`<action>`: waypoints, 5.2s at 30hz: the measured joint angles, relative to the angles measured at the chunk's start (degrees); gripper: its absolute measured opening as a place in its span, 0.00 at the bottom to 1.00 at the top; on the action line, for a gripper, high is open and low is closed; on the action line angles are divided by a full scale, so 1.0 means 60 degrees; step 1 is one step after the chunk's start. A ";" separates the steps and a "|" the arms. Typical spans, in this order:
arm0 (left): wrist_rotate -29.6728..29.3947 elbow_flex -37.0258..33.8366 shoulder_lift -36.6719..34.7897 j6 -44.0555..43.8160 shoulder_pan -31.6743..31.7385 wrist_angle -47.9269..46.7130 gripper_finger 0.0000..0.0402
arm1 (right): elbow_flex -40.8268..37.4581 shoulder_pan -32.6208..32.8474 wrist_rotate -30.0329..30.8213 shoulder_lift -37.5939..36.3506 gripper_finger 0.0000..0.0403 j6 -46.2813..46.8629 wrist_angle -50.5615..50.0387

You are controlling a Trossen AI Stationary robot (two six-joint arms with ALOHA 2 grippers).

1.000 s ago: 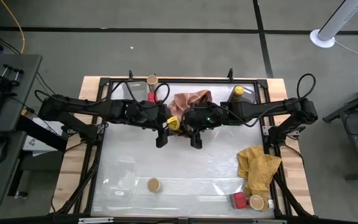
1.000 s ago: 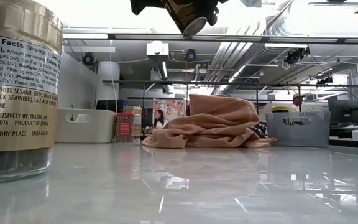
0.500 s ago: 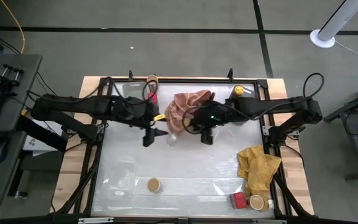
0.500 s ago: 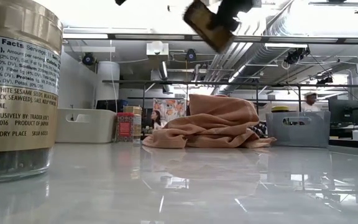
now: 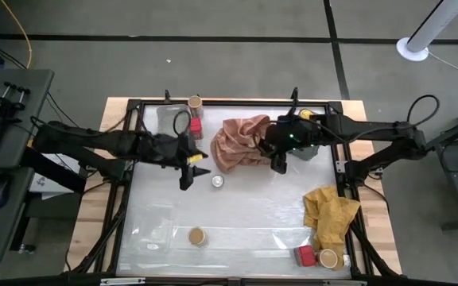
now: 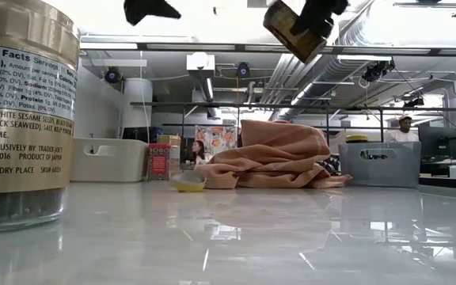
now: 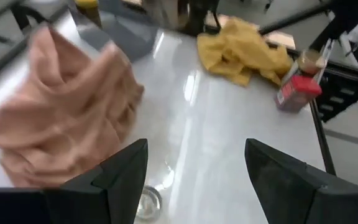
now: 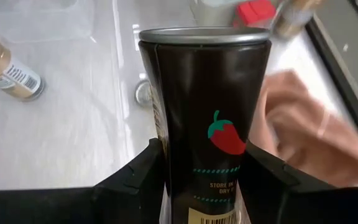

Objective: Sort spices by type
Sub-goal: Put the yellow seasoning bottle into the black bin

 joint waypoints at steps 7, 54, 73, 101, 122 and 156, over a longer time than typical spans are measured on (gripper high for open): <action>-0.0244 -0.1444 0.0658 -0.0214 -0.0331 0.0629 0.63 | -0.1879 0.0452 -0.0293 -0.0950 0.40 0.1648 0.1103; -0.0364 -0.1497 0.1765 0.2952 0.0089 0.2418 0.63 | -0.6815 0.3503 0.5334 0.3290 0.40 0.5148 1.2069; -0.0560 -0.1474 0.4446 0.1645 0.0049 0.6348 0.46 | -0.5016 0.3503 0.5695 0.5730 0.41 0.3970 1.3323; -0.0692 -0.1438 0.4912 -0.0069 0.0107 0.5887 0.00 | -0.5011 0.3513 0.5638 0.5704 0.54 0.3976 1.3049; -0.0554 -0.1475 0.5031 -0.0187 0.0058 0.6447 0.00 | -0.4975 0.3521 0.5219 0.3081 0.68 0.3283 0.9595; 0.0804 -0.1477 0.5030 0.3242 0.0578 0.1360 0.62 | -0.4960 0.3510 0.4875 0.1420 0.68 0.5022 0.7367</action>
